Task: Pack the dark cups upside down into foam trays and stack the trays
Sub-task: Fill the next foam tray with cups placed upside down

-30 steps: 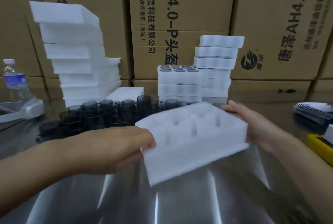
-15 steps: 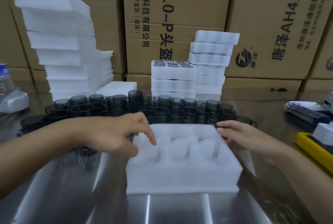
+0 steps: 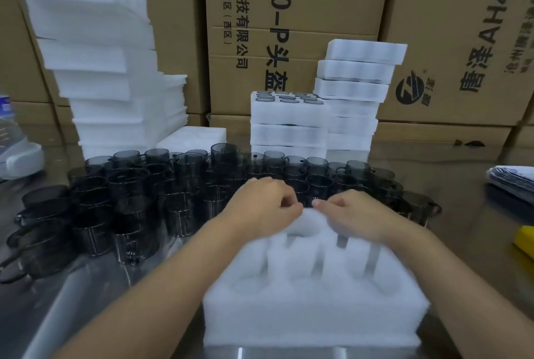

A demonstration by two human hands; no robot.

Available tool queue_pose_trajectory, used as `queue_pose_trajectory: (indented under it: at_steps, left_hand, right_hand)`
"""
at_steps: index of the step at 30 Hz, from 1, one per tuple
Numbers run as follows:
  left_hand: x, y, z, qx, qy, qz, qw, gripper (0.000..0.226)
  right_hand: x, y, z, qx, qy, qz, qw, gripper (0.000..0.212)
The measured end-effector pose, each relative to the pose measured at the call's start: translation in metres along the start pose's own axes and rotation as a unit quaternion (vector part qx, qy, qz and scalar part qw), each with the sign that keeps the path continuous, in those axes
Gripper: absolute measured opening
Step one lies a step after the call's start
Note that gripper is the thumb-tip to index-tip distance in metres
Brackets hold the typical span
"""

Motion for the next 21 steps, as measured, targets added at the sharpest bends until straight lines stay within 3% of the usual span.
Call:
queue_pose_trajectory:
  at_steps: [7,10,13,18,21]
  left_hand:
    - [0.0,0.001,0.0,0.004,0.031,0.001,1.0,0.02]
    - [0.002,0.003,-0.004,0.041,0.041,-0.002,0.998,0.026]
    - [0.002,0.006,-0.014,0.154,-0.01,-0.008,0.988,0.029]
    - [-0.01,0.014,-0.037,0.278,-0.149,-0.082,0.945,0.029]
    - [-0.031,0.021,-0.061,0.243,-0.223,-0.211,0.92,0.046]
  right_hand:
    - [-0.004,-0.022,0.007,-0.014,0.12,0.03,0.992,0.045]
    - [0.006,-0.019,0.005,0.01,0.065,0.028,0.997,0.049]
    - [0.016,-0.013,0.002,0.027,-0.034,0.019,0.999,0.048]
    - [0.021,-0.01,0.002,0.056,-0.016,-0.001,0.998,0.047]
    - [0.02,-0.01,0.001,0.062,-0.006,0.004,0.998,0.048]
Point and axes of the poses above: each hand's wrist, its own y-axis away from the middle knuckle, its own z-axis out of the palm, x = y × z, the point moved 2 cm from there along -y, towards the middle knuckle, and after that the axes turned 3 degrees about y, right-handed, at the moved point
